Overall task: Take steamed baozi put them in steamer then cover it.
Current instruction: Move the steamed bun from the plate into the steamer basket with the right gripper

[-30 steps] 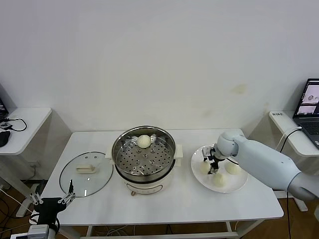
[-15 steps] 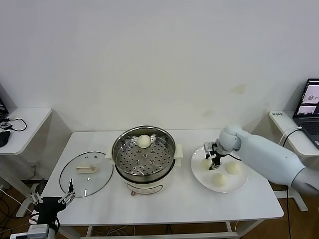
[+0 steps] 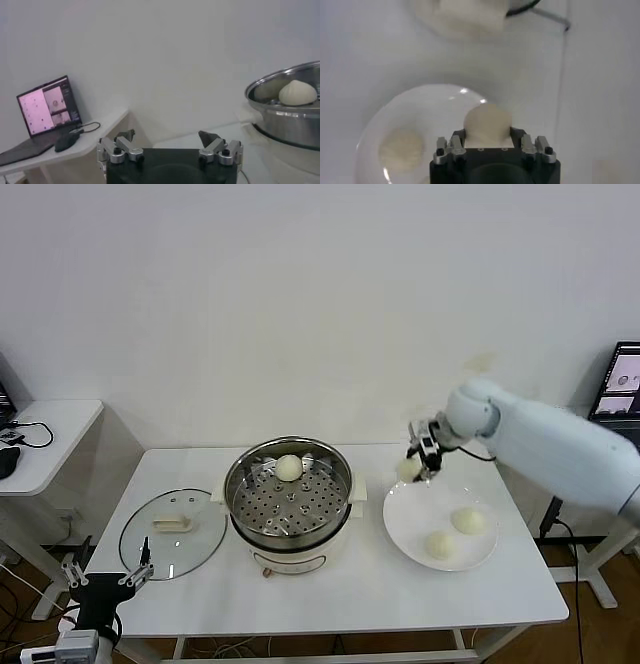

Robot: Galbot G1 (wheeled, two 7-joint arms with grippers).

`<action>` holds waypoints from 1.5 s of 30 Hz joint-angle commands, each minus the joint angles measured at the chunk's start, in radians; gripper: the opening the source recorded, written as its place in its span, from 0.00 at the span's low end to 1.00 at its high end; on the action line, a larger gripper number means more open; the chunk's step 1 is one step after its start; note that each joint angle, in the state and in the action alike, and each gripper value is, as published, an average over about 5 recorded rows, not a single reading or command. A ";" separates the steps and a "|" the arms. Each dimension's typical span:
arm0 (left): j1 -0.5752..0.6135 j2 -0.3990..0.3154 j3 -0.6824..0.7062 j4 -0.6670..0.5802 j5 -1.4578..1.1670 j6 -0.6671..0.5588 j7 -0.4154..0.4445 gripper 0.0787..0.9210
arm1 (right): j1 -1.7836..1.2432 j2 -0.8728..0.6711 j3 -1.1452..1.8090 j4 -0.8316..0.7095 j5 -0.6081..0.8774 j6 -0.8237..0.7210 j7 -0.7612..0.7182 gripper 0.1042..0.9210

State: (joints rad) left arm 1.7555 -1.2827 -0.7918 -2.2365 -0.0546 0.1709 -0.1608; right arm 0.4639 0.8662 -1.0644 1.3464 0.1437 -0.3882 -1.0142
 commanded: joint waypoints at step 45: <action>-0.025 0.007 -0.042 -0.013 -0.036 0.003 0.004 0.88 | -0.086 0.640 -0.121 -0.241 0.339 -0.338 0.274 0.59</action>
State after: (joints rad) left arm 1.7310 -1.2754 -0.8328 -2.2505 -0.0900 0.1742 -0.1575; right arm 0.4037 1.4771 -1.1843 1.1353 0.4905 -0.7126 -0.7532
